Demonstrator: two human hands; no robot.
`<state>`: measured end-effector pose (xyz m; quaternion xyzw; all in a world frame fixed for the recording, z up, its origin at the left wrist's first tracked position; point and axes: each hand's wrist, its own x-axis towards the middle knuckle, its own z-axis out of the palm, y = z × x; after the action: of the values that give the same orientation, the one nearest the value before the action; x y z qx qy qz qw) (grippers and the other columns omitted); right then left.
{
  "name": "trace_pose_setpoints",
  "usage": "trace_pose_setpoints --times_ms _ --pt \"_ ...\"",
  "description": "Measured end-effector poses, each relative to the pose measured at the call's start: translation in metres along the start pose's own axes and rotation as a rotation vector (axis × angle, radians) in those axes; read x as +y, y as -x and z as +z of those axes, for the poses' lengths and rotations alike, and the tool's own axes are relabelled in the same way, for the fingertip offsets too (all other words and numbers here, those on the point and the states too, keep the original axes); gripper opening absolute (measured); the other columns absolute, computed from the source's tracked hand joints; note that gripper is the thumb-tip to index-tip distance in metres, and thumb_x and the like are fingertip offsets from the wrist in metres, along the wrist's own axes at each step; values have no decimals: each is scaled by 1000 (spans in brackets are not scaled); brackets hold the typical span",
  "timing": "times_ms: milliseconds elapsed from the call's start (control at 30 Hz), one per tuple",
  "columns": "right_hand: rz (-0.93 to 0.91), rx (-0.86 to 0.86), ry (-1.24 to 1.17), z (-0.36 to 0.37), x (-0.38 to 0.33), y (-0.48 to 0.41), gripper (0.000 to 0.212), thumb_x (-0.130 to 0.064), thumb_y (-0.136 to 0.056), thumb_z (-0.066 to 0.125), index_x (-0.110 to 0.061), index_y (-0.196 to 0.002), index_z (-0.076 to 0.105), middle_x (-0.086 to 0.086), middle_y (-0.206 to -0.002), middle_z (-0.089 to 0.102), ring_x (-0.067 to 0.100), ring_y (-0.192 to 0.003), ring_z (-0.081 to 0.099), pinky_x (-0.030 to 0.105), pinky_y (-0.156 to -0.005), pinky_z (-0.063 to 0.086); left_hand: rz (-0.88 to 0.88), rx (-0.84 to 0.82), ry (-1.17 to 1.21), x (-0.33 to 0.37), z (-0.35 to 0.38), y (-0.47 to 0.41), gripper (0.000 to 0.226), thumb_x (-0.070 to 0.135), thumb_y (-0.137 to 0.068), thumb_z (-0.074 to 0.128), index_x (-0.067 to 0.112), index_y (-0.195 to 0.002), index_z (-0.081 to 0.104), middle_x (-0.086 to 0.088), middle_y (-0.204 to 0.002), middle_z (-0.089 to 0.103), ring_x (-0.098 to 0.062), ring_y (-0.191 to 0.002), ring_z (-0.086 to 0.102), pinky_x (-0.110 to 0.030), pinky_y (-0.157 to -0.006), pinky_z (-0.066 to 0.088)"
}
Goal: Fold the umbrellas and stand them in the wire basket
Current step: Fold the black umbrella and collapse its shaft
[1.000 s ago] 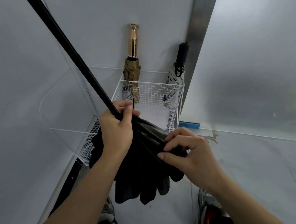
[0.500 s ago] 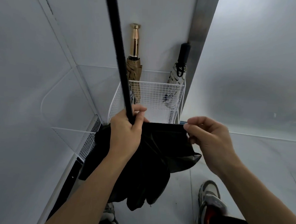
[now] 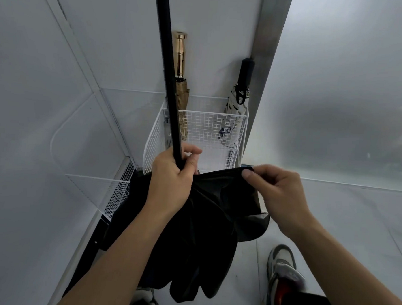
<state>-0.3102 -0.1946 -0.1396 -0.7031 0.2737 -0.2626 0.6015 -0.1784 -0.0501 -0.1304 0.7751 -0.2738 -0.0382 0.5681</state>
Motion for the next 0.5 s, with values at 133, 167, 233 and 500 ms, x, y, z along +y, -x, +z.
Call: trace_pose_setpoints --times_ms 133,167,233,500 --pt "116 71 133 -15 7 -12 8 -31 -92 66 -27 -87 71 -4 -86 74 11 -84 69 21 -70 48 -54 53 51 -3 -6 -4 12 10 -96 58 16 -95 69 0 -66 62 -2 -60 60 -11 -62 47" --pt "202 12 236 -19 12 -14 15 -43 -91 63 -29 -91 69 -3 -93 73 14 -91 68 26 -75 50 -59 73 62 -5 -8 -5 13 10 -96 58 16 -94 69 2 -65 61 -2 -61 61 -13 -63 48" --pt "413 -151 470 -24 20 -14 50 -66 -84 54 -21 -101 69 6 -98 71 21 -91 68 40 -86 54 -58 114 80 -6 -13 -8 14 10 -96 59 19 -92 69 4 -65 61 -6 -64 63 -19 -68 52" --pt "673 -105 -297 -22 36 -22 15 -15 -92 59 -2 -91 66 13 -81 70 22 -72 66 34 -73 57 11 192 77 -5 -21 -7 18 12 -97 58 26 -89 67 3 -64 62 -7 -65 63 -16 -71 51"
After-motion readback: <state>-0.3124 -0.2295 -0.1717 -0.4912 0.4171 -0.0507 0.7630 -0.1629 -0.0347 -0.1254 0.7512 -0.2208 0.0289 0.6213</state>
